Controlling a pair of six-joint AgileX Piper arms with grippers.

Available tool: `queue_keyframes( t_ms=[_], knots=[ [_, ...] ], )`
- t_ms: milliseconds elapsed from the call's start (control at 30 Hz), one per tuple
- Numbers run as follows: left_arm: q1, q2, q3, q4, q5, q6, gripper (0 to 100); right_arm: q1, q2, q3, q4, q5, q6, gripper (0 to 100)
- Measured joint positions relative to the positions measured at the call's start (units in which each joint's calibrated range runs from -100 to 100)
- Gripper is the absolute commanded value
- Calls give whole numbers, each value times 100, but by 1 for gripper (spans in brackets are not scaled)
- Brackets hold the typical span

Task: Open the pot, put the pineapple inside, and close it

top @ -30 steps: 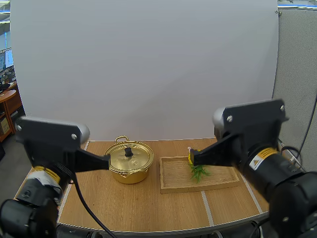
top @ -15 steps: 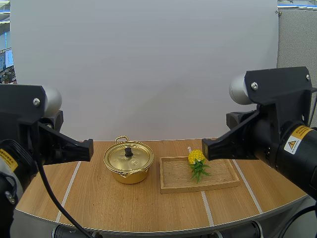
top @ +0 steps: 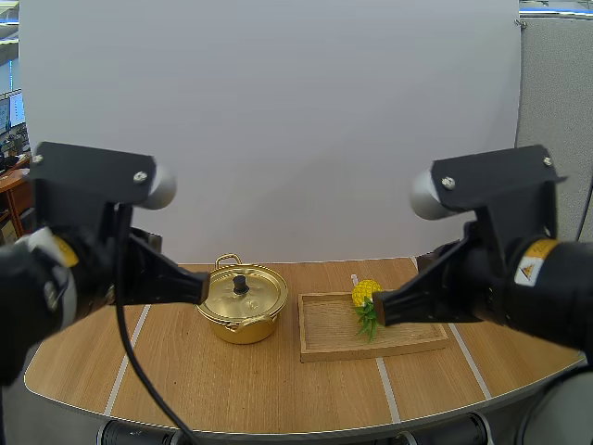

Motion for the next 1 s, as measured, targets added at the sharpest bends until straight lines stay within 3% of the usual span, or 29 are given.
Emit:
queue_keyframes(
  t_ms=[600, 1000],
  knots=[
    [0, 1968, 0, -679, -892, 709, 0, 0, 2436, 0, 0, -8, 43, 0],
    [0, 2968, 0, -690, -1376, 786, 1, 0, 3265, 0, 0, -515, 43, 0]
  ],
)
